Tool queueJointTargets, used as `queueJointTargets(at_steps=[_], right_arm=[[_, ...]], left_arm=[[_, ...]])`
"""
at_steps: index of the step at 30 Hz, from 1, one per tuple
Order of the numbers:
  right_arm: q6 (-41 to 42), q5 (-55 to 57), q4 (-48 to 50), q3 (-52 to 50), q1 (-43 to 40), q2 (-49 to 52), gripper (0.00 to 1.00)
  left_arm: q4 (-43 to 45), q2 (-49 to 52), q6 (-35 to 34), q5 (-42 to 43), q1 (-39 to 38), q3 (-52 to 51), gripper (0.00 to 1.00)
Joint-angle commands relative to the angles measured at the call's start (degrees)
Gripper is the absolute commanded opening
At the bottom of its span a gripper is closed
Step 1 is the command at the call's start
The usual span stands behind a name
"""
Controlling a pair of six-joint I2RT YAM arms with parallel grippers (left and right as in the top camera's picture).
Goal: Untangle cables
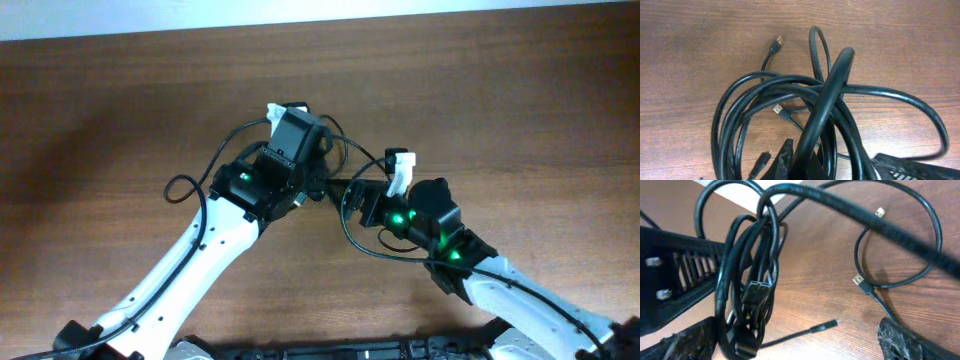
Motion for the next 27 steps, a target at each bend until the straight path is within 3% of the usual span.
queueJointTargets(at_steps=[1, 12, 15, 17, 20, 24, 27], right_arm=[[1.3, -3.0, 5.1, 0.5, 0.5, 2.3, 0.99], [1.6, 1.9, 6.5, 0.5, 0.5, 4.8, 0.99], [1.6, 15.1, -8.5, 0.5, 0.3, 4.8, 0.99], [4.6, 19.2, -13.1, 0.5, 0.1, 4.8, 0.99], [4.6, 19.6, -15.5, 0.5, -3.3, 4.8, 0.99], [4.5, 19.3, -25.5, 0.5, -11.5, 4.8, 0.99], [2.8, 14.6, -29.2, 0.5, -19.2, 4.8, 0.99]], left_arm=[[0.2, -0.1, -1.4, -0.6, -0.2, 0.5, 0.00], [1.8, -0.2, -5.9, 9.2, -0.2, 0.5, 0.00], [-0.6, -4.1, -5.8, 10.4, 0.9, 0.5, 0.00], [-1.2, -10.3, -2.5, 13.9, 2.5, 0.5, 0.00], [-1.4, -17.9, -2.1, 14.4, 2.6, 0.5, 0.00], [-1.7, -21.8, 1.9, 13.1, 3.1, 0.5, 0.00], [-1.7, -24.2, 1.9, 12.8, 11.1, 0.5, 0.00]])
